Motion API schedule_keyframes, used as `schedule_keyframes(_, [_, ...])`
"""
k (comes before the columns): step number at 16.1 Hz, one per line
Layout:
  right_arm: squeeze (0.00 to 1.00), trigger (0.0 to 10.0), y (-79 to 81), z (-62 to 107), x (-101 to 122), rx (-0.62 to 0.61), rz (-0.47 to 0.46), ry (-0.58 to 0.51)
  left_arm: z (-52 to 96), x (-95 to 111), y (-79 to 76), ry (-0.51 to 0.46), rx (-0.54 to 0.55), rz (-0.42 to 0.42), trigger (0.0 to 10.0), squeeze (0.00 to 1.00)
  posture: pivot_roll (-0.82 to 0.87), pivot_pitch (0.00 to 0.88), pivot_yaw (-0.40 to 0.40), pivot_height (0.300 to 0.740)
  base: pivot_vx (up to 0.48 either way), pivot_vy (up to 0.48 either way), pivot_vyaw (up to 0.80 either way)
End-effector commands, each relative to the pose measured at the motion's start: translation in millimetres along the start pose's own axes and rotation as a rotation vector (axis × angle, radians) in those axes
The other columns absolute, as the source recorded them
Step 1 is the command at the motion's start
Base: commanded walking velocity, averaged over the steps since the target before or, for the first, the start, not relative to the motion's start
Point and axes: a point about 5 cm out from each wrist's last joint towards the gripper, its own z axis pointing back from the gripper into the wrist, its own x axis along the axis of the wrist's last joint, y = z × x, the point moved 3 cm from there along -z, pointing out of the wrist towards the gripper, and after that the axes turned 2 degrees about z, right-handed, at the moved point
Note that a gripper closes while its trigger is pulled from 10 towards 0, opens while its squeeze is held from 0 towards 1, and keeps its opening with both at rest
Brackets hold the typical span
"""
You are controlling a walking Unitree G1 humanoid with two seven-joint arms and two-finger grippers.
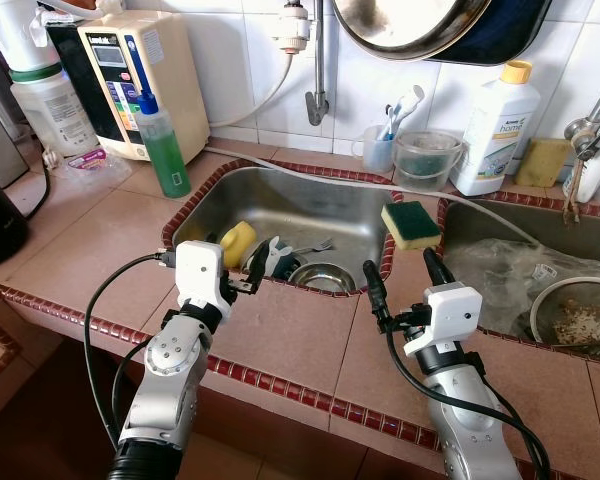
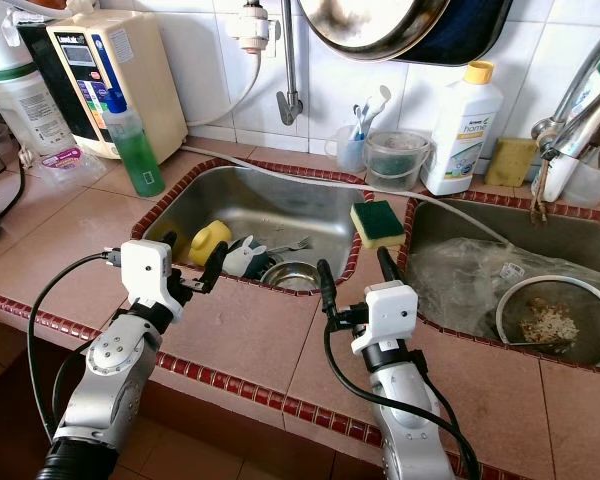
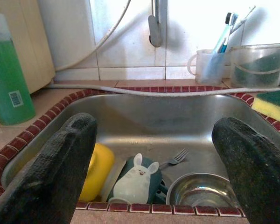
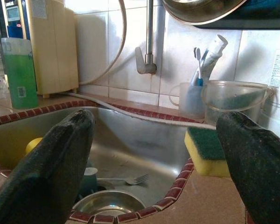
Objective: Kitchen organization
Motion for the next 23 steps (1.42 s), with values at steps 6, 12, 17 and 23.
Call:
schedule_keyframes(6, [0.0, 10.0, 1.1, -1.8, 2, -0.001, -0.003, -0.013, 1.7, 3, 2.2, -0.006, 0.007, -0.025, 10.0, 0.0, -0.16, 0.0, 0.096, 0.74, 0.0, 0.0, 0.0])
schedule_keyframes(12, [0.0, 10.0, -1.5, -2.3, 3, -0.004, 0.0, -0.016, 3.5, 9, 3.8, -0.036, 0.008, -0.005, 10.0, 0.0, -0.16, 0.0, 0.094, 0.74, 0.0, 0.0, 0.0])
schedule_keyframes(17, [0.0, 10.0, -2.9, 1.1, 3, -0.007, 0.003, -0.008, 7.9, 6, 3.6, -0.024, 0.012, -0.006, 10.0, 0.0, -0.17, 0.003, 0.092, 0.74, 0.0, 0.0, 0.0])
schedule_keyframes(23, [0.0, 10.0, -1.5, 3.1, 2, -0.004, 0.0, -0.001, 15.4, 3, 2.4, -0.007, 0.011, -0.01, 10.0, 0.0, -0.16, 0.037, 0.09, 0.74, 0.0, 0.0, 0.0])
